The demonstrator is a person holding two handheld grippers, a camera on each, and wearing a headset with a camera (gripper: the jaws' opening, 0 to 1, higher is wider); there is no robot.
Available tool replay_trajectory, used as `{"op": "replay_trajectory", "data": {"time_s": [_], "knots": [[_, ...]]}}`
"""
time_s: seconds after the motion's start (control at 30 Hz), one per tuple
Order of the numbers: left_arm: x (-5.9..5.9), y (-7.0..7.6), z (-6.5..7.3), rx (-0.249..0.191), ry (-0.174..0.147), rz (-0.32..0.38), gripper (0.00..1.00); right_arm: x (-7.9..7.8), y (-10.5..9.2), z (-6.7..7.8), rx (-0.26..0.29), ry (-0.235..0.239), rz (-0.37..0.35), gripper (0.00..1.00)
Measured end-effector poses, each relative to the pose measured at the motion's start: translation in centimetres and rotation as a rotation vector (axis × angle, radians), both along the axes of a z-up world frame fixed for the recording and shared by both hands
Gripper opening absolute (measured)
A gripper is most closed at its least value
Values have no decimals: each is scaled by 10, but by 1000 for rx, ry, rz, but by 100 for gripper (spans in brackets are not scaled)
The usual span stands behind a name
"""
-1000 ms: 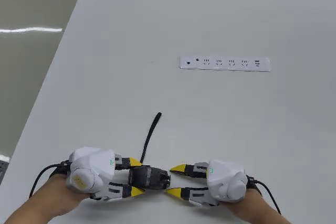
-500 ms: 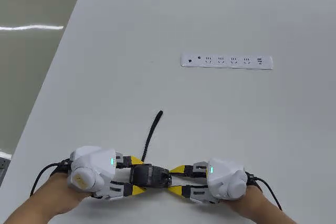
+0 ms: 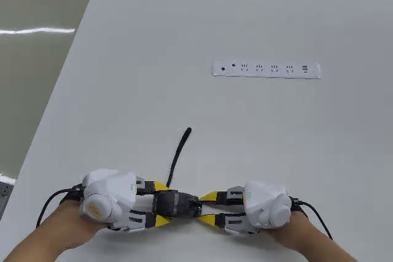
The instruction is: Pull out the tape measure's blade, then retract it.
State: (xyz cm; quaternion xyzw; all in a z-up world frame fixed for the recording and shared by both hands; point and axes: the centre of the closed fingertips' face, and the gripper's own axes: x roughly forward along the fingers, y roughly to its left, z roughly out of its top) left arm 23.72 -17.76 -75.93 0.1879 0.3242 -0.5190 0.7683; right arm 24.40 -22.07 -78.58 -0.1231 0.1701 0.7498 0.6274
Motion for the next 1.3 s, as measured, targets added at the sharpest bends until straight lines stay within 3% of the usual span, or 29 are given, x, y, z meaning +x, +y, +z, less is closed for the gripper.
{"op": "replay_trajectory", "data": {"time_s": [1.3], "knots": [[0, -2, -1, 9, -4, -21, 30, 3, -4, 1, 14, 56, 2, 15]]}}
